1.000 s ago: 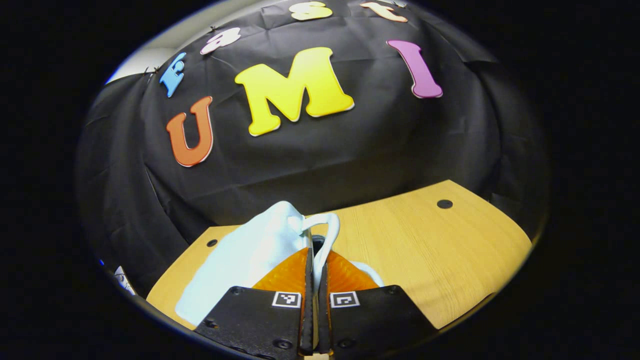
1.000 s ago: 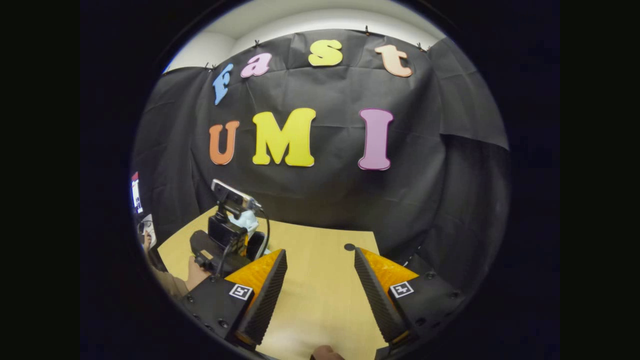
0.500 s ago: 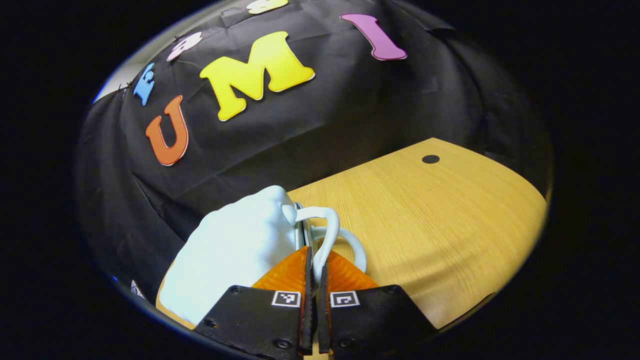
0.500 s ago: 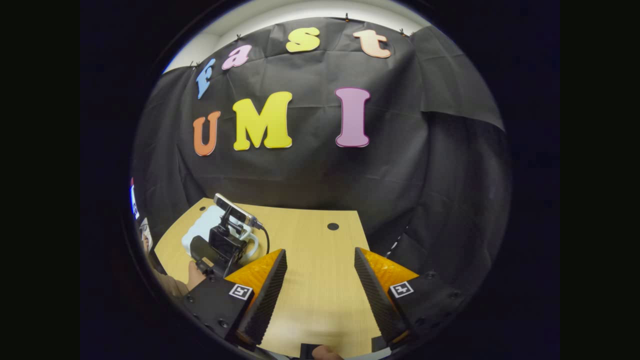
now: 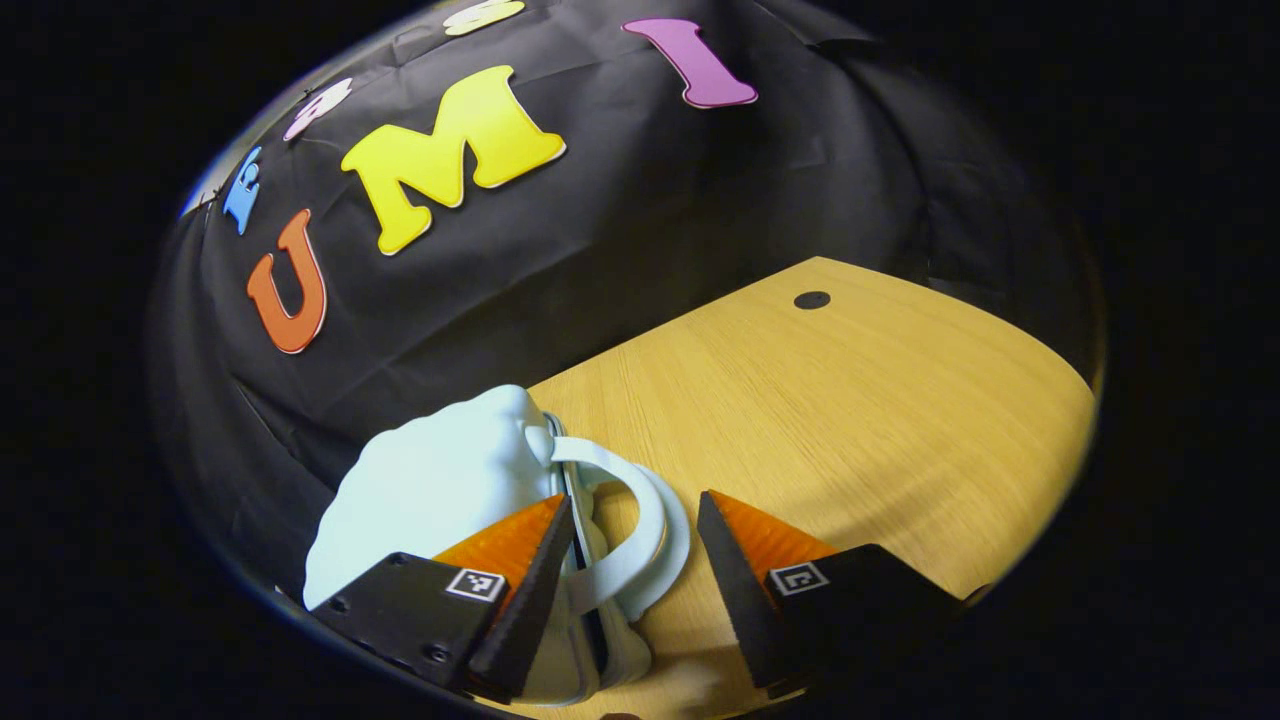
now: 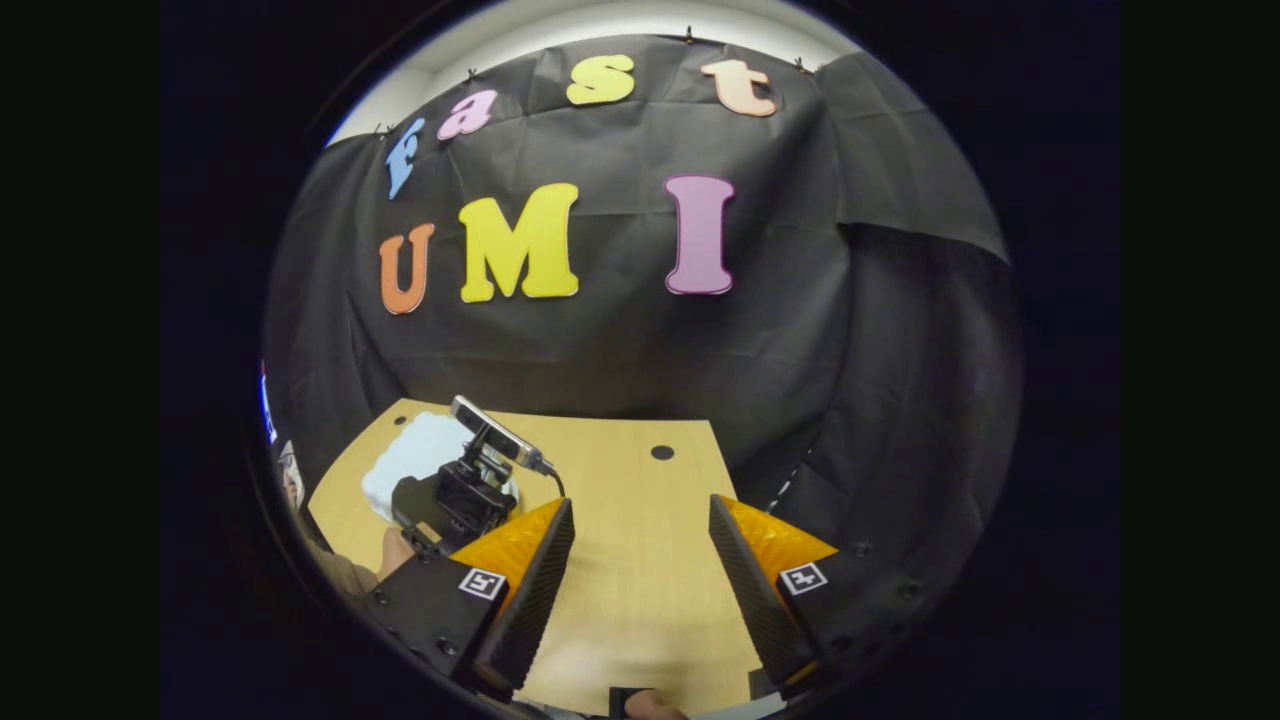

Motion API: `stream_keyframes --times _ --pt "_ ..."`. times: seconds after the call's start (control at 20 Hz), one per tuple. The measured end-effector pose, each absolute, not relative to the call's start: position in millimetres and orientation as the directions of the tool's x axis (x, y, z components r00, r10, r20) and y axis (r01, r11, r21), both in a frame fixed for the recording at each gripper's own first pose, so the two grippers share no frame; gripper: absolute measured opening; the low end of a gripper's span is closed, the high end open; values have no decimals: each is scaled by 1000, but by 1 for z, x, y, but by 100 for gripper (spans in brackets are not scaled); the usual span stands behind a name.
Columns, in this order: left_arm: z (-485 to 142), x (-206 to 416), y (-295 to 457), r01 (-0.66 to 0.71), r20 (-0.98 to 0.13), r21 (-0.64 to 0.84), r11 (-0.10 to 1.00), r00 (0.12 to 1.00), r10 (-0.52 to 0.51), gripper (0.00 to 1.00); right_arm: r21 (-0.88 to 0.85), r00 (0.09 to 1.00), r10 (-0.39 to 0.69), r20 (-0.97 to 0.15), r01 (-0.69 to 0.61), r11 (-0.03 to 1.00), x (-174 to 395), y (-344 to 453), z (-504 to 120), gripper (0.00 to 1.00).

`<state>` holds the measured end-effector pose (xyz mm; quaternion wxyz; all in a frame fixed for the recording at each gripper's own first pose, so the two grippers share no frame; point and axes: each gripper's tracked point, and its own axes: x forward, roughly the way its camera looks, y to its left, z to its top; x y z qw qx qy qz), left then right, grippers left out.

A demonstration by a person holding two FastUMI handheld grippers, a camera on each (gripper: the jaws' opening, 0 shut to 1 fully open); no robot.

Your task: First open the suitcase, pack the skin care products into it, and then close the suitcase.

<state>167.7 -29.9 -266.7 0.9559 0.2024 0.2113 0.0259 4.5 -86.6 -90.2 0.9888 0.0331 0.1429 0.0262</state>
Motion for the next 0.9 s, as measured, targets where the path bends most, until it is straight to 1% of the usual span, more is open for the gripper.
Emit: stream_keyframes --times 0.05,0.15,0.25,0.35,0.5,0.6,0.8,0.9 --pt "-251 166 -29 25 -381 378 926 915 131 89 72 961 56 -271 -37 997 5 -82 -83 81" --pt "-204 159 -24 -3 -318 313 950 942 108 98 57 972 45 -231 -32 998 7 -71 -63 81" --pt "-151 145 -11 -28 -252 244 969 963 91 98 41 983 20 -182 -12 999 11 -63 -42 81" --pt "-105 123 12 -52 -212 176 983 973 89 99 73 991 0 -134 10 997 11 -48 -20 81" --pt "-54 91 57 -106 -166 117 987 978 125 99 112 997 -12 -81 21 993 15 -13 -1 81" --pt "-32 66 90 -149 -140 115 982 976 165 99 105 997 6 -72 1 994 18 18 4 81" --pt "-13 20 139 -186 -133 81 979 972 195 99 89 997 52 -51 -47 995 11 73 14 81" --pt "-9 2 152 -195 -128 57 979 971 200 99 69 995 74 -61 -70 995 7 97 11 81"
